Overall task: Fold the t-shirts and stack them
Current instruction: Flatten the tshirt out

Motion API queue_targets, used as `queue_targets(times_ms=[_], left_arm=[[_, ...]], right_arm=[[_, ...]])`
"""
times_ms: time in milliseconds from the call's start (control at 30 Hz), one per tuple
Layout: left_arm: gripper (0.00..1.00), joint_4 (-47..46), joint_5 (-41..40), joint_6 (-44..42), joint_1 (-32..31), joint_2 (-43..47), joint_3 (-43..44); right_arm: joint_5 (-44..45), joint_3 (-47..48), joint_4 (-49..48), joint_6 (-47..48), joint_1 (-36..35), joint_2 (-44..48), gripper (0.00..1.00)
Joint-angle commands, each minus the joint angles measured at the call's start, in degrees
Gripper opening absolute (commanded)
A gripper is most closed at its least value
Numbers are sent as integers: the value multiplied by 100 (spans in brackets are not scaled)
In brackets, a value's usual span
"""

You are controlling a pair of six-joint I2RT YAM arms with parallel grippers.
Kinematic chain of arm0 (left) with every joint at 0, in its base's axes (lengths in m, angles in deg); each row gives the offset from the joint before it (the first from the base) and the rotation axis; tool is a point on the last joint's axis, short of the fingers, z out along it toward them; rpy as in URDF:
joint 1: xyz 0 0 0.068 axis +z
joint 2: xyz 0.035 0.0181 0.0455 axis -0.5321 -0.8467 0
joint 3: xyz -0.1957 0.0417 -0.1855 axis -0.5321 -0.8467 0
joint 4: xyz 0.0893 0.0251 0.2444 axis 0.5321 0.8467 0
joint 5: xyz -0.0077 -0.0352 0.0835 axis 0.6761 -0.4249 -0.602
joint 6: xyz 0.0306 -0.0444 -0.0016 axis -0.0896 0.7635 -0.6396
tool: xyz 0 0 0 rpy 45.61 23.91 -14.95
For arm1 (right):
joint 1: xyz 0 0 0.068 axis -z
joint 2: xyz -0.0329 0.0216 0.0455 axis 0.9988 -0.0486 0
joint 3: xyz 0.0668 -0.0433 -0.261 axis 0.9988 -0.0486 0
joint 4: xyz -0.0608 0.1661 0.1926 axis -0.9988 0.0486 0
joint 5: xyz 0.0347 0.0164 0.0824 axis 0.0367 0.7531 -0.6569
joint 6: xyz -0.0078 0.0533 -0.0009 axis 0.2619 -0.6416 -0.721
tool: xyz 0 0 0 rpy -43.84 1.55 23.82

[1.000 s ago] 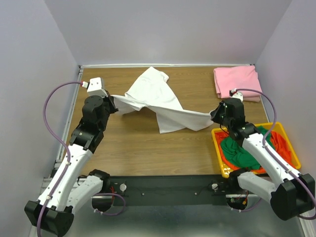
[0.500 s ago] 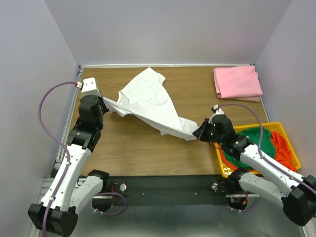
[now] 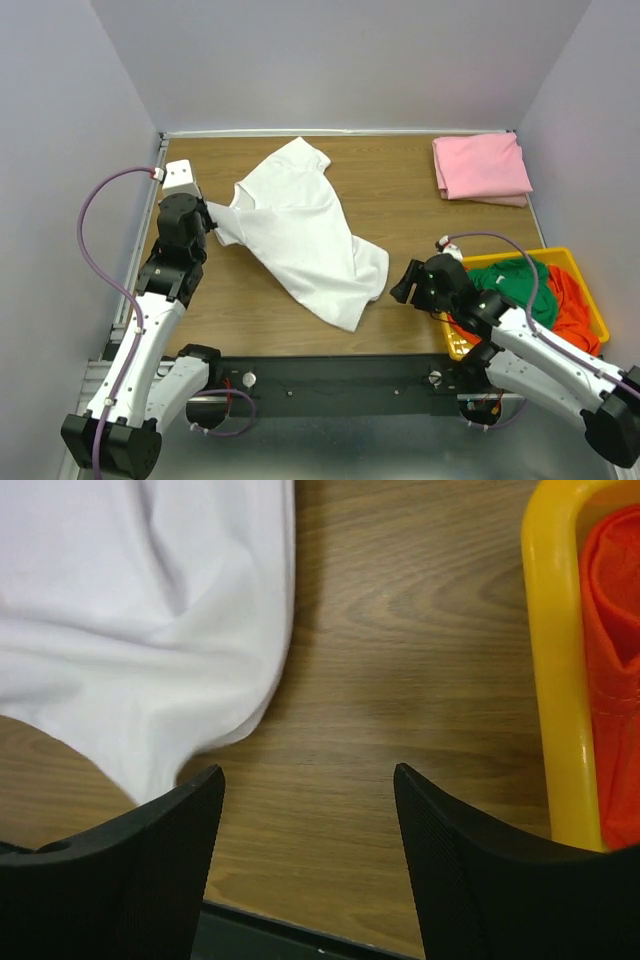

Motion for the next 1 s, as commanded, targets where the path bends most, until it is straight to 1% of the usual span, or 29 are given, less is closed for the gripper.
queue_targets(times_ms=[0,100,233,333,367,433,467,500,533,567,633,667,700,800,967], left_arm=[[0,-170,245,-107,48,99,-122],[0,-214,429,-142,48,99,-166],[0,-241,562,-160,48,37,-175],[0,-241,597,-168,48,-7,-175],[0,-249,623,-168,48,-7,-184],[0,-258,667,-160,48,-24,-184],[0,-267,719,-168,48,-24,-192],[0,-267,737,-160,48,-42,-192],[0,-267,755,-160,48,-42,-192],[0,-267,755,-168,48,-51,-201],[0,-258,738,-177,48,-51,-201],[0,-267,711,-177,48,-59,-201],[0,-258,702,-186,48,-60,-201],[0,-258,702,-204,48,-60,-210],[0,-276,711,-221,57,-51,-210]], right_arm=[[321,-113,-87,-174,-26,-585,74],[-74,-219,-474,-174,-34,-780,70],[-313,-272,-660,-296,-227,-684,64],[-269,-254,-643,-586,-640,-403,61],[-225,-237,-643,-691,-911,-333,59],[55,-175,-660,-955,-1228,-402,59],[169,-140,-704,-1112,-1613,-637,59],[414,-96,-809,-1184,-1817,-796,59],[538,52,-888,-1245,-2236,-1024,59],[670,158,-915,-1359,-2423,-1461,59],[1030,421,-907,-1421,-2740,-1947,59],[1075,632,-907,-1465,-2950,-2123,59],[1171,756,-907,-1474,-3048,-2482,59],[1348,1099,-898,-1518,-3374,-2897,59],[1366,1318,-889,-1562,-3515,-3205,59]])
